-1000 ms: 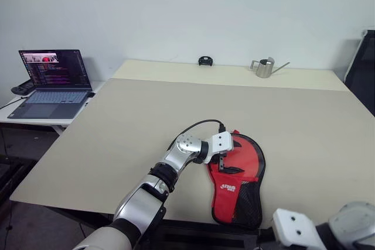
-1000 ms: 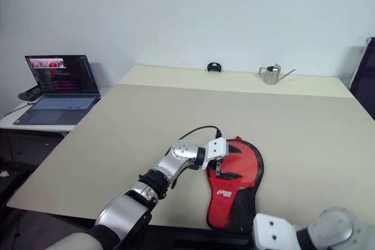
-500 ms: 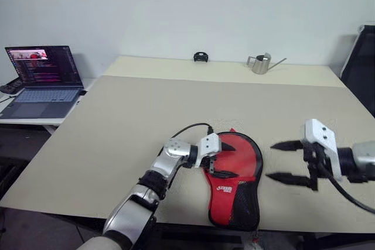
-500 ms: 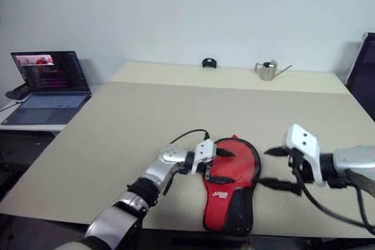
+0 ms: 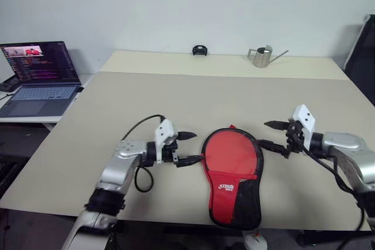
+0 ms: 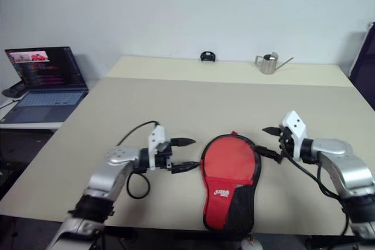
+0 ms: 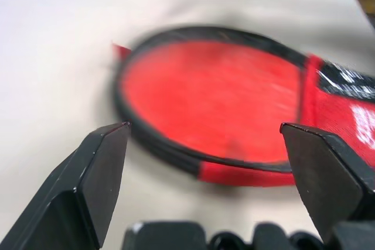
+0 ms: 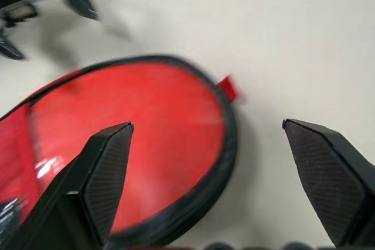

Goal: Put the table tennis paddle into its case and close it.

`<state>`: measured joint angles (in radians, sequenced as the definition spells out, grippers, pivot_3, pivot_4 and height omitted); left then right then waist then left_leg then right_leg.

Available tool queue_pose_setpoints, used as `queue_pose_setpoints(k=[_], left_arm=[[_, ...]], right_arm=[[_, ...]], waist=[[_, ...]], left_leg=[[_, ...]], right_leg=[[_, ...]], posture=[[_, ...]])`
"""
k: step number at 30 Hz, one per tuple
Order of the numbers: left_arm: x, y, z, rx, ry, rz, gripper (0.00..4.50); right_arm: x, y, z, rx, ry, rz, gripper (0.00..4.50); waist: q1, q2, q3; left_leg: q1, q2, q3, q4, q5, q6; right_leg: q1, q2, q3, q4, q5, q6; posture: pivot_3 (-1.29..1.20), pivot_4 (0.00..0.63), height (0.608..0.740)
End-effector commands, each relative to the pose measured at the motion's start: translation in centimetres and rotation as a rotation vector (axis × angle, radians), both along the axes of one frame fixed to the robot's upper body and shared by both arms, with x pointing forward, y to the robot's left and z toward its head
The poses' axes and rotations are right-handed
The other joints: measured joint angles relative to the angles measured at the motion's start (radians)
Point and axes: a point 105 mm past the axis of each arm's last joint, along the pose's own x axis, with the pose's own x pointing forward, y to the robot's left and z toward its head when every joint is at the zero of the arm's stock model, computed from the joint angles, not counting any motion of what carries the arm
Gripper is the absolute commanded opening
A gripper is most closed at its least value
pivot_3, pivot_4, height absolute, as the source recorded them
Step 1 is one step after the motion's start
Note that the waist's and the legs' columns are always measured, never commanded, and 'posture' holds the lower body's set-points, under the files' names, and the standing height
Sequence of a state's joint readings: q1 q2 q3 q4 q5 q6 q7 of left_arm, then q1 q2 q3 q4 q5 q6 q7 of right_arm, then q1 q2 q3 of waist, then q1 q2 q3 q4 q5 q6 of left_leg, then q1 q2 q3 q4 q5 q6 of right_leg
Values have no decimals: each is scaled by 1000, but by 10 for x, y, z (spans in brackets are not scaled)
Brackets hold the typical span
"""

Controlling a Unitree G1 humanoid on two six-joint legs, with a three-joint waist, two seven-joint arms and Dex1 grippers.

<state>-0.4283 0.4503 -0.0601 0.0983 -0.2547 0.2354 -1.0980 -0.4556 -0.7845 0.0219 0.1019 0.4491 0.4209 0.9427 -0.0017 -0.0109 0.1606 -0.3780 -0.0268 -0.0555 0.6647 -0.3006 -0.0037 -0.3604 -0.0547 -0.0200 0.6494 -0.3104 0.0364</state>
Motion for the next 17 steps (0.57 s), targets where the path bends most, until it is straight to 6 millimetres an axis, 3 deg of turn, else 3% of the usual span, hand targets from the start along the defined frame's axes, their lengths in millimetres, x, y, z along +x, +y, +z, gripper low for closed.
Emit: queue_pose_setpoints(k=[1,8,17], left_arm=[[-5,8,26,-37,-88,86,4500],[-7,28,34,1,-142,172,4500],[12,29,28,21,-142,176,4500]], right_arm=[[15,-22,13,-5,-52,-37,4465],[34,-61,28,-52,-88,-137,4465],[26,-65,30,-126,-56,-107,4465]], waist=[[2,0,0],[3,1,0],[0,1,1]], left_leg=[[-1,0,0,0,0,0],[-4,0,2,0,0,-1],[-4,0,7,1,1,-1]], right_leg=[[-1,0,0,0,0,0],[-5,0,1,1,0,0],[-11,0,6,9,0,0]], posture=[[0,150,740],[0,150,740],[0,150,740]])
